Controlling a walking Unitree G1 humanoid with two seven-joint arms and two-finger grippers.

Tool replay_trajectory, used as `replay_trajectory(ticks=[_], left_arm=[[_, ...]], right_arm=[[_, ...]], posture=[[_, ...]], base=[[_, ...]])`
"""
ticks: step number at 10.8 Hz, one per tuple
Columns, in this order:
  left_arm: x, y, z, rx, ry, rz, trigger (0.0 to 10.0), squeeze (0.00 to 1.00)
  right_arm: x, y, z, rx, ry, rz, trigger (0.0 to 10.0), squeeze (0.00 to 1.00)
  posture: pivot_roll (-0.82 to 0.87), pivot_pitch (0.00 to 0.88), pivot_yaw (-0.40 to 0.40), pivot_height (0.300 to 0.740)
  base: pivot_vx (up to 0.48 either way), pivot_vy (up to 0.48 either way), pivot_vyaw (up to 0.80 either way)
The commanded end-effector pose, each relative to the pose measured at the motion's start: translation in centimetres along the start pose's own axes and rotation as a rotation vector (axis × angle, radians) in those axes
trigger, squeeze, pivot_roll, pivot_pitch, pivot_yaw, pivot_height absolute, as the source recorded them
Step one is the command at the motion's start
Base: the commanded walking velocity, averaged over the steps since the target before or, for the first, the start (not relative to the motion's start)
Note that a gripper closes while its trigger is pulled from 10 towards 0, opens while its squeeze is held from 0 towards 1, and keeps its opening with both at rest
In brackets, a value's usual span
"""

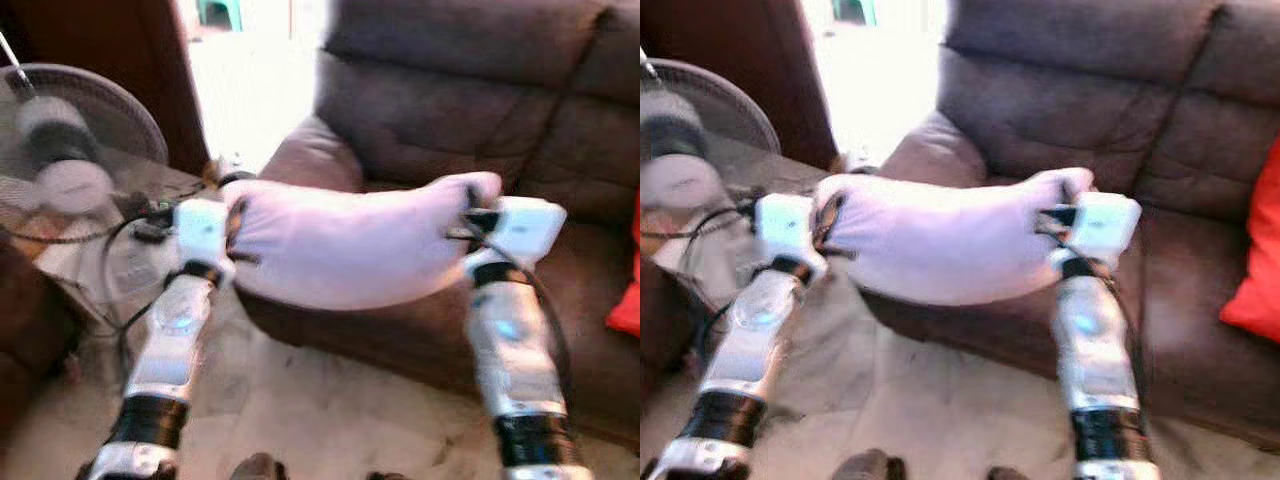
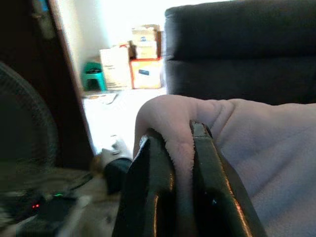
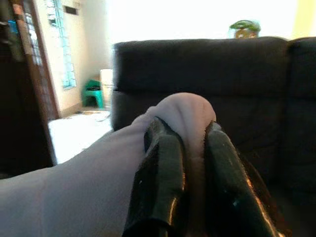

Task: Move the pillow to the sofa from floor

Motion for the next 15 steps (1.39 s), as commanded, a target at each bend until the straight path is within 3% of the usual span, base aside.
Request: replay_trajectory(ticks=[1,3,9,13,15], left_arm=[[2.05,0.53,-1.00,-0.032,-0.007,-0.072,10.0,0.00],[2.07,0.56,-1.21,-0.042,0.007,-0.074,10.0,0.00],[2.09,0.65,-1.49,-0.056,-0.006,-0.066,10.0,0.00],[2.17,0.71,-1.52,-0.060,-0.001,-0.066,10.0,0.00],[2.13,0.65,-1.51,-0.061,-0.001,-0.064,10.0,0.00]], right_arm=[[1.93,0.36,-1.04,-0.031,0.002,-0.066,10.0,0.00],[1.69,0.31,-1.32,-0.053,-0.047,-0.055,10.0,0.00],[1.61,0.27,-1.26,-0.058,-0.028,-0.045,10.0,0.00],[1.78,0.37,-1.72,-0.067,-0.026,-0.052,10.0,0.00],[1.80,0.32,-1.69,-0.069,-0.027,-0.056,10.0,0.00]], posture=[[0.06,0.081,-0.023,0.740],[0.06,0.083,-0.022,0.740],[0.06,0.085,-0.019,0.740],[0.06,0.083,-0.019,0.740],[0.06,0.081,-0.019,0.740]], base=[[0.000,0.461,-0.61],[0.000,0.223,-0.22],[0.000,0.000,0.00],[0.000,0.000,-0.62],[0.000,0.000,0.00]])
Point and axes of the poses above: a point about 5 cm out from each wrist's last joint towards the gripper, its own y axis pointing out of the wrist towards the gripper, its own x axis along the axis of the wrist's last joint, z = x × y, the point moved 5 cm from there along y, pointing out of the wrist towards the gripper, and after that the axes turned 7 degrees about -y, right-handed, at the moved point
